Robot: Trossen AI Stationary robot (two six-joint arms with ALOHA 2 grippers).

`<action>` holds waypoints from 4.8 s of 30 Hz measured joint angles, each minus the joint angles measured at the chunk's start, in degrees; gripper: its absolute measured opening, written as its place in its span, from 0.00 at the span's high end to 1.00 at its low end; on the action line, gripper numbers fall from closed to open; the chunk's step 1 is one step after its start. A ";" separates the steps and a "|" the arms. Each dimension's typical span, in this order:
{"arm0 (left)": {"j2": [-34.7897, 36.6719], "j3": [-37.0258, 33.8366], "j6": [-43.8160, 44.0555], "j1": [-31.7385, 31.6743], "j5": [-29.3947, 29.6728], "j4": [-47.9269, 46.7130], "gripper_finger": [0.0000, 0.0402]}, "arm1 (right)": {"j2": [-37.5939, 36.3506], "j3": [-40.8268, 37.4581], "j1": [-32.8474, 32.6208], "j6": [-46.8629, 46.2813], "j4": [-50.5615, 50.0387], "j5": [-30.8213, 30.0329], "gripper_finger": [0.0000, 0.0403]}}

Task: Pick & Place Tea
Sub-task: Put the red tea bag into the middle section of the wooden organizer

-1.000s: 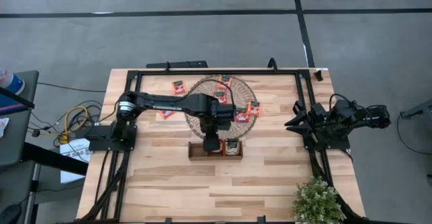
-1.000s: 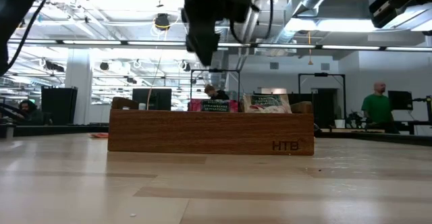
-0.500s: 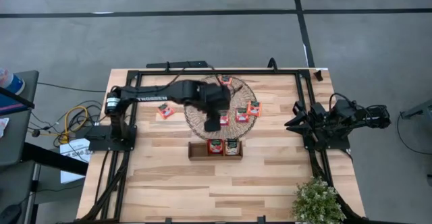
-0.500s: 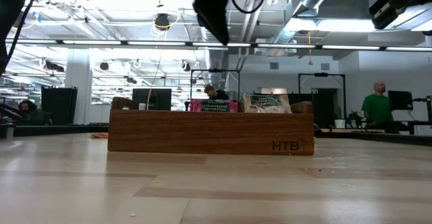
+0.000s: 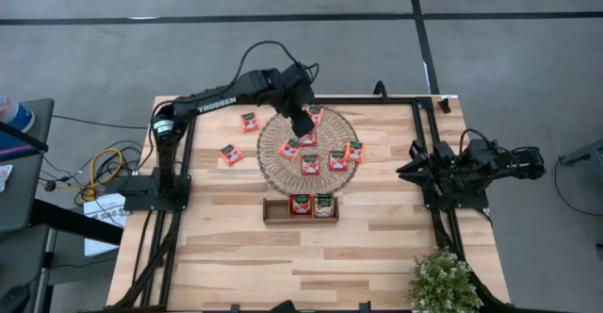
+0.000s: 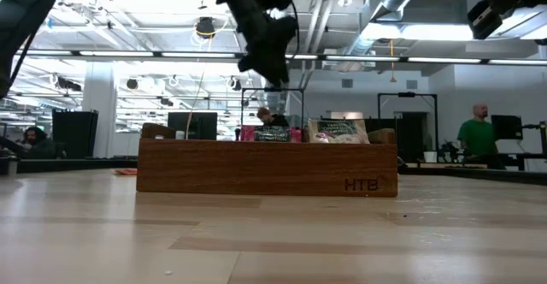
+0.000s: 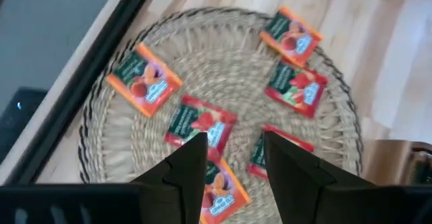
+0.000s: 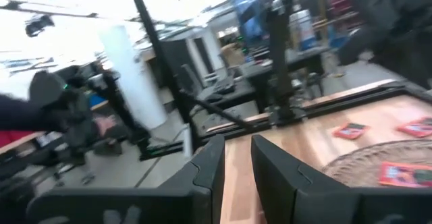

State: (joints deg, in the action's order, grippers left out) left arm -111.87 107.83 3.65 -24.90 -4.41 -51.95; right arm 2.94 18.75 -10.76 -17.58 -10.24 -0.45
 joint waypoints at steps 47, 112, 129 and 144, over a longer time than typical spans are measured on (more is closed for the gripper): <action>-12.82 0.00 -17.04 -7.31 -9.13 7.24 0.46 | 0.00 -0.02 0.02 -0.66 -1.05 -7.52 0.84; -20.45 -0.02 -20.80 -3.98 -0.19 5.34 0.72 | 0.00 0.02 0.02 -0.48 -1.73 -7.48 0.84; -20.42 -0.02 -20.60 -3.98 0.12 5.32 0.85 | 0.00 0.02 0.01 -0.46 -1.73 -7.30 0.84; -20.34 -0.02 -19.32 -3.88 5.29 6.29 0.86 | 0.00 0.02 0.02 -0.46 -1.77 -7.30 0.84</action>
State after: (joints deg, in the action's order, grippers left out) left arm -132.20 107.81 -15.67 -28.78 0.88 -45.66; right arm 2.94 18.76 -10.74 -18.04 -12.01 -7.75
